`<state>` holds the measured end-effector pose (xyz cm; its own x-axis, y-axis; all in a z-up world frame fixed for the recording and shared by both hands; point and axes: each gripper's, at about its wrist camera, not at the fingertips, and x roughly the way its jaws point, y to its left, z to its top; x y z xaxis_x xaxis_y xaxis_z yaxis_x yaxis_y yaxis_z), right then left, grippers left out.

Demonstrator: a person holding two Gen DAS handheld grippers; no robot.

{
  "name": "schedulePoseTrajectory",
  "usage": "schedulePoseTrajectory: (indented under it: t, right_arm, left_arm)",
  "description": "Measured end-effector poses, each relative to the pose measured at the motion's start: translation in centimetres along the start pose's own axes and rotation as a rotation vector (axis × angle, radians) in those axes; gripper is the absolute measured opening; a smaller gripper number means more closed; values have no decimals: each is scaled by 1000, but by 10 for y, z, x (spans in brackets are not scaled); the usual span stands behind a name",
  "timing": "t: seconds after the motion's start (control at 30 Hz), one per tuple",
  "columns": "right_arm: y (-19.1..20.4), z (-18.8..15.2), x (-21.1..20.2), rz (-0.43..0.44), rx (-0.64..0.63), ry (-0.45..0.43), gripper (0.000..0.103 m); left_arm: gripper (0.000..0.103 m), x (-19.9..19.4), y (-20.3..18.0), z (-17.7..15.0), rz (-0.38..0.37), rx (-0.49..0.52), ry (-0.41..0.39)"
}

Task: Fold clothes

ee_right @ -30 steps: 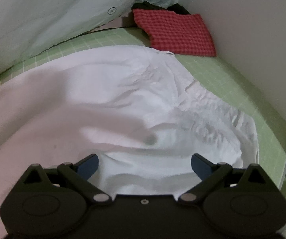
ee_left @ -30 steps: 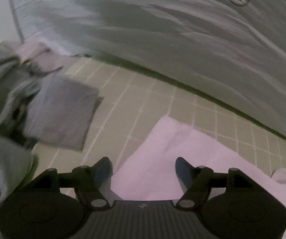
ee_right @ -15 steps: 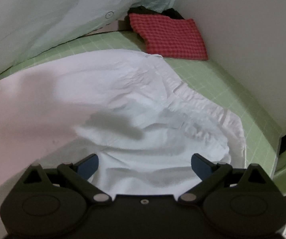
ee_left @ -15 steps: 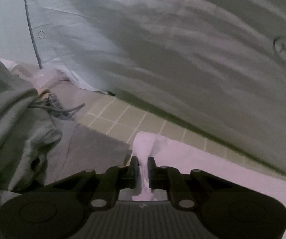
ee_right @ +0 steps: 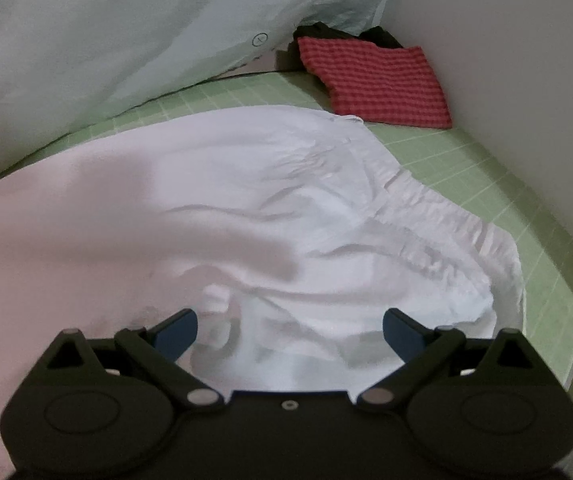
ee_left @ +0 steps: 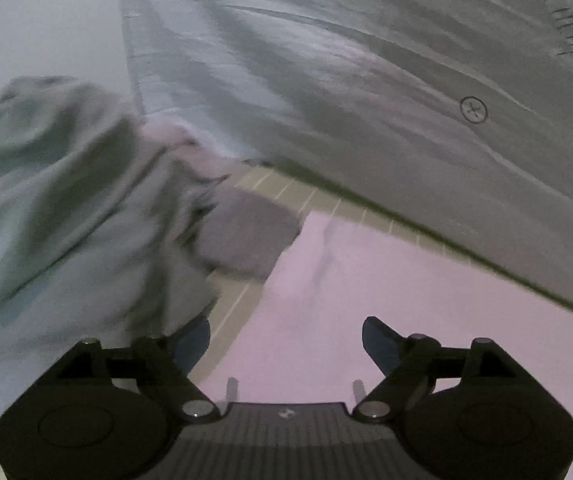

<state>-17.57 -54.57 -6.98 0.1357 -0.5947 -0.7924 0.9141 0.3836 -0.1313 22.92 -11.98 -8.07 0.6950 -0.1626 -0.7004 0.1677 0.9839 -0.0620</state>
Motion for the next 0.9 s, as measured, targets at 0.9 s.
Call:
schedulePoseTrajectory:
  t: [0.9]
  right_arm:
    - [-95,-85,-16,101,132,48,100]
  left_arm:
    - [87,-116,-30,-161,-95,85,211]
